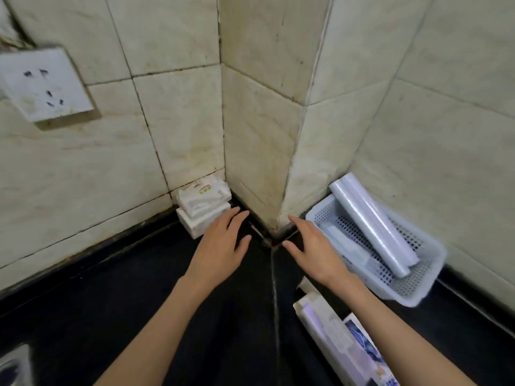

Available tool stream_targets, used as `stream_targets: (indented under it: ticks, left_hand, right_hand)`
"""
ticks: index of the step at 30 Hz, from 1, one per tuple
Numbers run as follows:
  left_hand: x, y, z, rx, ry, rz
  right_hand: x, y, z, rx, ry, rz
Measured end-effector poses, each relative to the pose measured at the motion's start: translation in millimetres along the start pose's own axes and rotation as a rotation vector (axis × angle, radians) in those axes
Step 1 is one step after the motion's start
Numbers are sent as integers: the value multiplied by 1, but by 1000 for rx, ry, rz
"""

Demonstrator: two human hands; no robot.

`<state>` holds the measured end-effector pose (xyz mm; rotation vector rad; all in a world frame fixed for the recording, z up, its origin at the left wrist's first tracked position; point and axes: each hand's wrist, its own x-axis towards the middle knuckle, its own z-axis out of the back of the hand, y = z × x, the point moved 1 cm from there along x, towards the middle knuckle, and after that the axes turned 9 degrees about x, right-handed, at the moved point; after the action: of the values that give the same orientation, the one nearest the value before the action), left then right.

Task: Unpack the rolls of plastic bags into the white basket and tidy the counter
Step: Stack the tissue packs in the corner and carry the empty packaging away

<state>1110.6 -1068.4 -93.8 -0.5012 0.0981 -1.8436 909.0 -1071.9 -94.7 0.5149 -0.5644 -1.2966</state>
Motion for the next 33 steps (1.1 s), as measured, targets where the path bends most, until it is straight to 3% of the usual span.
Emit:
stream_targets:
  ticks: [6,11,19,26,30,33]
  left_hand:
    - [-28,-71,-22,-10,91,-162]
    - [-68,-127,-68,49,346,-268]
    - [-104,-169,-127,229,723,-345]
    - [-90,-183,-158,327,774,-438]
    - [-86,-181,-166,360,721,-437]
    - [-79,-179,-163,356,718,-481]
  right_hand:
    - [-82,-33,44,6,-76,-147]
    - [-165,-84,66,-25,-69,-320]
    - [-246,-155,50,-207,215,-617]
    - [-257,-192,22,-241,290,-752]
    - [-252,-197,15,-301,194,-718]
    - [-250,-195,25,-209,55,-767]
